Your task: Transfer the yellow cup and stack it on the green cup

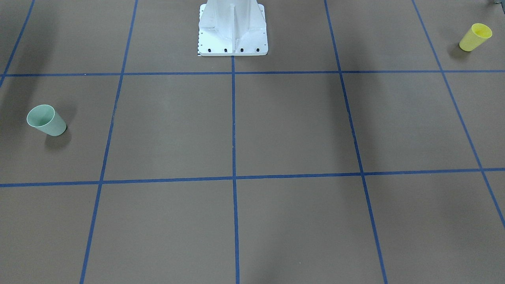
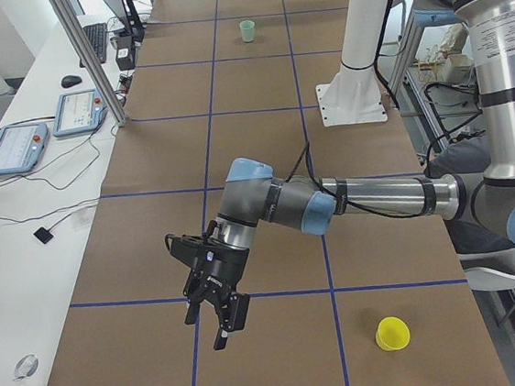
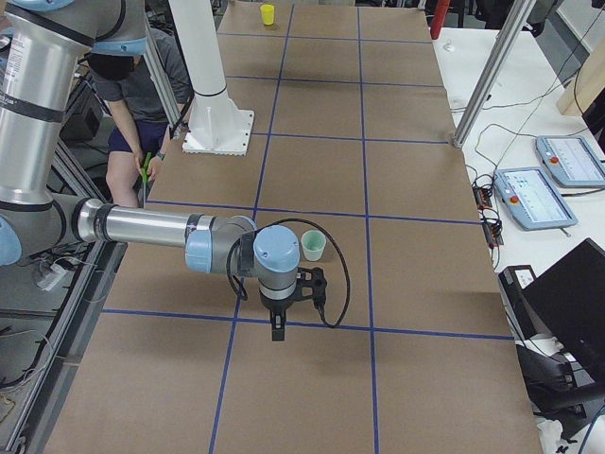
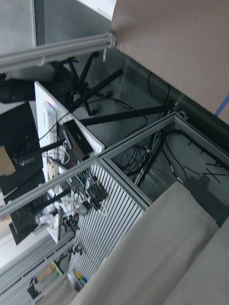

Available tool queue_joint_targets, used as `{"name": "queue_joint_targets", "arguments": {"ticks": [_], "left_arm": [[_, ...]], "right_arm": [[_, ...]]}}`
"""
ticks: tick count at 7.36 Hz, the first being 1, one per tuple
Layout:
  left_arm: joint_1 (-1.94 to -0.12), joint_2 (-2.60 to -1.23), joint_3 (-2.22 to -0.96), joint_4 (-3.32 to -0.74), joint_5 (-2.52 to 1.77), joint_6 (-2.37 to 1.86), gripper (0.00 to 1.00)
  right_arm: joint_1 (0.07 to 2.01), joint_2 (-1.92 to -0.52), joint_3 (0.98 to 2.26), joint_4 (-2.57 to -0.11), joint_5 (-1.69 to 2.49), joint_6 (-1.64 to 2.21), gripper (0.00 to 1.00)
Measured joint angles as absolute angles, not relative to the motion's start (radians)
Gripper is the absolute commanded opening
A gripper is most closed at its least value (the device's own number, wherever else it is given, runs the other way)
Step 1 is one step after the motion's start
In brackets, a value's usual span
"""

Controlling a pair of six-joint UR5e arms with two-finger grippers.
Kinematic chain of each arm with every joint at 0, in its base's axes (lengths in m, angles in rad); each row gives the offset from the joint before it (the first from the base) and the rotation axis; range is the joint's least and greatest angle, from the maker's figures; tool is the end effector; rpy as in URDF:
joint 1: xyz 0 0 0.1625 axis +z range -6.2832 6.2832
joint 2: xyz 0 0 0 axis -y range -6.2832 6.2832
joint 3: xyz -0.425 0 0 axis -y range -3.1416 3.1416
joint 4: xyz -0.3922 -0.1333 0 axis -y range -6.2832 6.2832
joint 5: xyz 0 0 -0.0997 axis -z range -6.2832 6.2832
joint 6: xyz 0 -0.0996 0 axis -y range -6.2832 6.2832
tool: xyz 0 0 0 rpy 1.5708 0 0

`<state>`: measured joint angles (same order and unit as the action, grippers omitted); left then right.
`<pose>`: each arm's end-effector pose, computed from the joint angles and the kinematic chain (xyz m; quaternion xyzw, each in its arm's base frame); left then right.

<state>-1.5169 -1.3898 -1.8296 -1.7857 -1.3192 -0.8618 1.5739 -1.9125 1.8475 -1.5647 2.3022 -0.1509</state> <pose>-0.1343 -0.4457 0.6137 0.1846 -0.0474 -0.4026 0.8953 0.0678 -0.3439 0.6683 0.0001 -0.3585 -0.0584 0.9317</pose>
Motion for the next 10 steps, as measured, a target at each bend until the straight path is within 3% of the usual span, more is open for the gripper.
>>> {"name": "queue_joint_targets", "arguments": {"ticks": [6,10], "left_arm": [[-1.358,-1.398,-1.825,-1.14,-1.146,-1.498,1.0],[-1.203,-1.464,-1.736,-0.712,-1.401,-1.851,1.0]], "right_arm": [[1.574,-1.92,1.848,-1.564,2.302,-0.149,1.0],[1.573,-1.92,1.848,-1.564,2.303,-0.148,1.0]]}}
